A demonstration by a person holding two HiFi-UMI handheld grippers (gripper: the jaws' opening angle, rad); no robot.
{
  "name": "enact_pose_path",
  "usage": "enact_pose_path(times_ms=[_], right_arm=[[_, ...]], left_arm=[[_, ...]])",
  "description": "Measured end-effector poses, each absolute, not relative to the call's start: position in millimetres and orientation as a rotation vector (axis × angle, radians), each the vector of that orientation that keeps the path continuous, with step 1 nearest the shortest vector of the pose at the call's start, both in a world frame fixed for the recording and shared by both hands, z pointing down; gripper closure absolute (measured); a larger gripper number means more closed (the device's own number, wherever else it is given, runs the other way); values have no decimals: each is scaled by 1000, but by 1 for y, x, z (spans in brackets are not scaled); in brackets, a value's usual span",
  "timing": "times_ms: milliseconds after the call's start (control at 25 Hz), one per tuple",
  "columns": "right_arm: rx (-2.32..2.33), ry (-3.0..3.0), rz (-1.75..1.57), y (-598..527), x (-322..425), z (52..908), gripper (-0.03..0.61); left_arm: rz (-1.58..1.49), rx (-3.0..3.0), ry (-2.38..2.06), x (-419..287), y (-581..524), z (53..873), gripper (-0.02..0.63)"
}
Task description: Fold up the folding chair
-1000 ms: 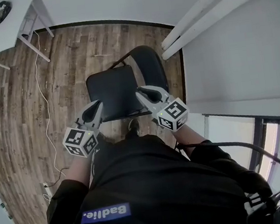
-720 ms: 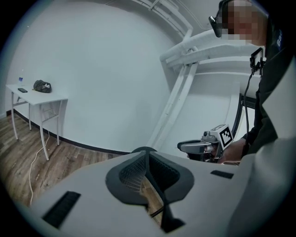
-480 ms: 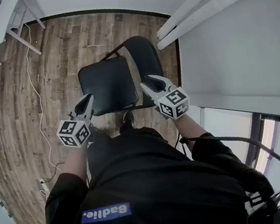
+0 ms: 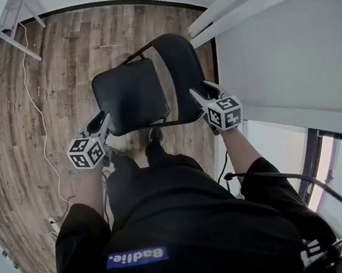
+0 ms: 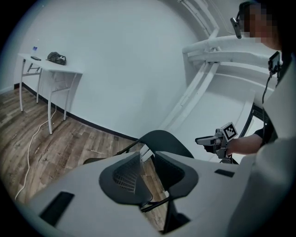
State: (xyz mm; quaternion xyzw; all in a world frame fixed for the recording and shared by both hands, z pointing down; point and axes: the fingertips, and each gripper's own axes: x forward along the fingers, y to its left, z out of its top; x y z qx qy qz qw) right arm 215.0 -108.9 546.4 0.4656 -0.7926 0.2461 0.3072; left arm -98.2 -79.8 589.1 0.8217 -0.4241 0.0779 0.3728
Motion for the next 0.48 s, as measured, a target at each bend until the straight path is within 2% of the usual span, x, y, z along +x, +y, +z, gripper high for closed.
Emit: enact_pose_path(times_ms=[480], right_arm=[[1297,-1877,683,-127,258,589,362]], left_arm=[[156,1986,-992,-132,-90,691,421]])
